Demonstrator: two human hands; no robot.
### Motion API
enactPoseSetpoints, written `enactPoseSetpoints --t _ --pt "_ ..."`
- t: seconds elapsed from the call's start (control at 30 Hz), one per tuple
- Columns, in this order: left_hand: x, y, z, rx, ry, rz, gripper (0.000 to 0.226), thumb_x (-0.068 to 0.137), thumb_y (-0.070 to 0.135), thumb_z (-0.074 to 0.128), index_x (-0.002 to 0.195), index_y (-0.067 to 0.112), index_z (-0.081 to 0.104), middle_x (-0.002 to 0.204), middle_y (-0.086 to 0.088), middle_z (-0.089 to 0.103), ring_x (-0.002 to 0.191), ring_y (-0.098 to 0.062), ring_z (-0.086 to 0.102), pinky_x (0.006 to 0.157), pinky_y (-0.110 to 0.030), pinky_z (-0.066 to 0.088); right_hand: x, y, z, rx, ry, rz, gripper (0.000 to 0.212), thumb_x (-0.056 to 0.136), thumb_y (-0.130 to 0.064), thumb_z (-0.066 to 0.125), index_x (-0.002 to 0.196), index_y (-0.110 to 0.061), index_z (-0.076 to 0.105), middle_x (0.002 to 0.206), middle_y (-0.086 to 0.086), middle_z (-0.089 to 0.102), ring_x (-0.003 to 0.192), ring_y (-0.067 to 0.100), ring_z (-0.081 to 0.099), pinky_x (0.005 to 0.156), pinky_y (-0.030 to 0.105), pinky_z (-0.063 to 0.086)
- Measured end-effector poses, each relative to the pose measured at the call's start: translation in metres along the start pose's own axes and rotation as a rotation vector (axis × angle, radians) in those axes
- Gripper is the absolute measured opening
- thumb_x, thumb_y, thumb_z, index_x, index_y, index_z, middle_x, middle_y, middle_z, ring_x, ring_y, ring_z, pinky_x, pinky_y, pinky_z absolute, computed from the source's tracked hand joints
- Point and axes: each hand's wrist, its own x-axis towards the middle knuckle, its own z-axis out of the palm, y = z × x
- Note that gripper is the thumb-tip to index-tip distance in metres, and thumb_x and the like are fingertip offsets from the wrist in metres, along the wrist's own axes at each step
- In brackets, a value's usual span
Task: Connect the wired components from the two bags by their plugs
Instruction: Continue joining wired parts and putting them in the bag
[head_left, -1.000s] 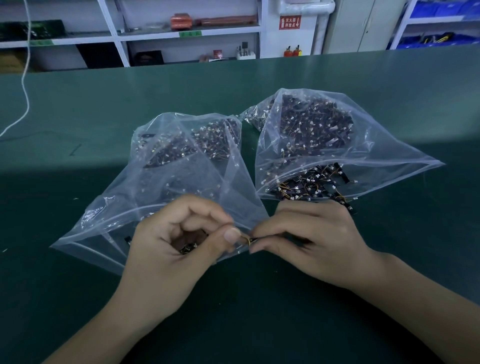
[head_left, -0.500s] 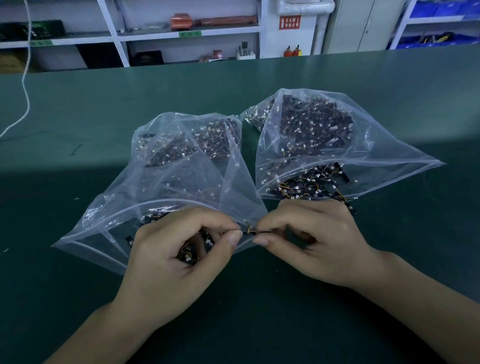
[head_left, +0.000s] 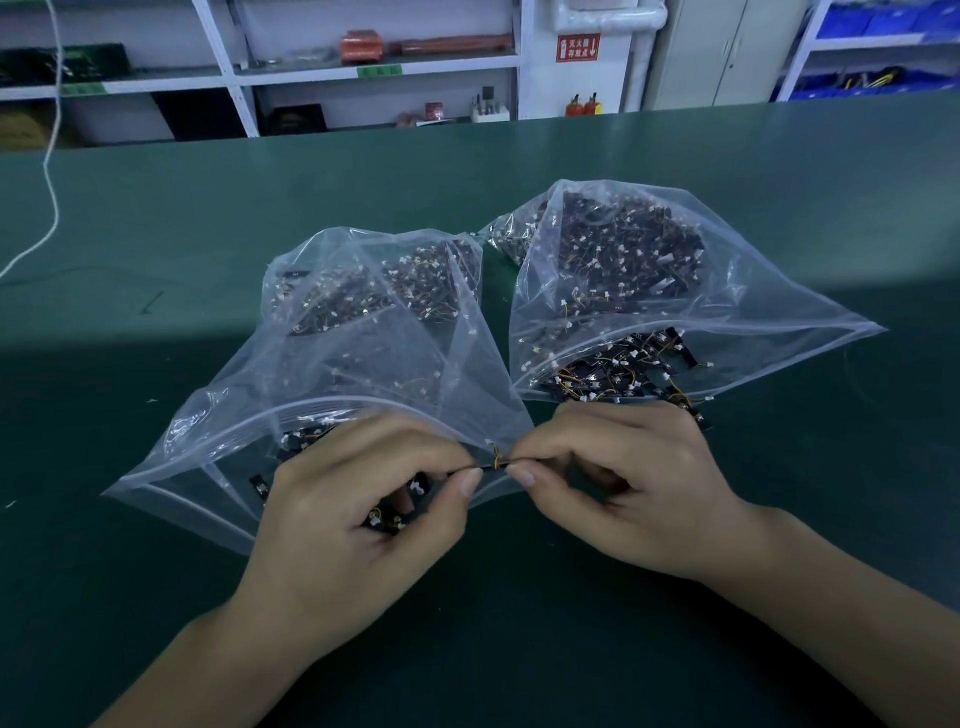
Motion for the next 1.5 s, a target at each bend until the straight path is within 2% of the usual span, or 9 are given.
enactPoseSetpoints --t 0.3,0.43,0.63,0.77,0.83,0.97,1.13,1.27,1.5 --pt "0.0 0.001 0.001 0.011 -0.018 -0.003 0.016 0.097 0.02 0.071 0.088 0.012 0.08 0.091 0.007 0.073 0.081 -0.012 0.067 0.065 -0.029 0.051 0.0 -0.003 0.001 -0.015 -0.006 0.015 0.018 0.1 -0.013 0.068 0.087 -0.004 0.076 0.08 -0.018 0.048 0.069 -0.014 0.046 0.071 0.001 0.033" --pt "0.0 0.002 0.0 0.008 -0.022 -0.002 0.016 0.097 0.02 0.071 0.087 0.012 0.081 0.09 0.006 0.073 0.08 -0.011 0.065 0.064 -0.028 0.051 0.0 -0.002 0.0 0.0 -0.014 0.013 0.019 0.101 -0.015 0.067 0.088 -0.004 0.075 0.076 -0.008 0.059 0.07 -0.013 0.046 0.073 0.003 0.034" --pt "0.0 0.001 0.0 0.012 -0.03 -0.005 0.017 0.097 0.019 0.071 0.085 0.011 0.079 0.088 0.005 0.072 0.078 -0.014 0.066 0.064 -0.031 0.051 0.0 -0.003 0.0 0.025 -0.028 0.001 0.019 0.102 -0.015 0.066 0.089 -0.004 0.075 0.082 -0.019 0.049 0.069 -0.013 0.046 0.072 0.003 0.033" --pt "0.0 0.001 0.0 0.021 -0.034 0.002 0.018 0.098 0.021 0.071 0.086 0.011 0.08 0.09 0.006 0.073 0.08 -0.014 0.067 0.068 -0.033 0.052 -0.001 -0.003 0.0 0.025 -0.048 0.015 0.017 0.099 -0.012 0.067 0.085 -0.004 0.073 0.078 -0.016 0.049 0.068 -0.013 0.045 0.07 0.003 0.032" --pt "0.0 0.001 0.001 0.034 -0.034 0.006 0.02 0.099 0.026 0.072 0.087 0.012 0.08 0.092 0.006 0.074 0.085 -0.015 0.07 0.072 -0.034 0.053 -0.002 -0.002 -0.002 0.07 -0.048 0.031 0.016 0.097 -0.009 0.066 0.082 -0.005 0.069 0.073 -0.01 0.054 0.064 -0.005 0.047 0.062 0.01 0.035" --pt "0.001 0.002 -0.001 0.027 -0.008 -0.007 0.021 0.101 0.028 0.07 0.091 0.013 0.08 0.097 0.01 0.074 0.093 -0.013 0.071 0.071 -0.032 0.055 -0.001 0.007 -0.011 0.123 -0.002 0.13 0.017 0.094 -0.009 0.054 0.077 -0.009 0.057 0.063 0.007 0.054 0.054 0.027 0.049 0.051 0.038 0.039" --pt "0.0 0.0 0.0 0.033 -0.024 -0.01 0.02 0.101 0.021 0.068 0.088 0.013 0.08 0.096 0.01 0.074 0.091 -0.012 0.071 0.068 -0.03 0.053 0.001 0.033 -0.021 -0.022 0.102 0.345 0.02 0.093 -0.014 0.051 0.074 -0.013 0.053 0.06 -0.005 0.05 0.054 0.014 0.045 0.054 0.029 0.037" --pt "-0.002 -0.002 0.0 0.038 -0.04 -0.003 0.02 0.101 0.021 0.068 0.087 0.012 0.08 0.096 0.008 0.074 0.091 -0.014 0.072 0.067 -0.031 0.053 -0.002 0.052 -0.022 -0.207 0.099 0.525 0.02 0.097 -0.024 0.063 0.077 -0.021 0.063 0.056 -0.009 0.051 0.053 0.015 0.049 0.059 0.037 0.047" --pt "0.0 -0.002 -0.001 0.093 -0.044 -0.004 0.023 0.102 0.024 0.067 0.085 0.014 0.079 0.095 0.009 0.074 0.092 -0.013 0.072 0.075 -0.033 0.055 -0.001 0.058 -0.03 -0.455 0.091 0.517 0.017 0.097 -0.036 0.068 0.082 -0.029 0.072 0.052 -0.007 0.049 0.052 0.016 0.052 0.06 0.027 0.036"
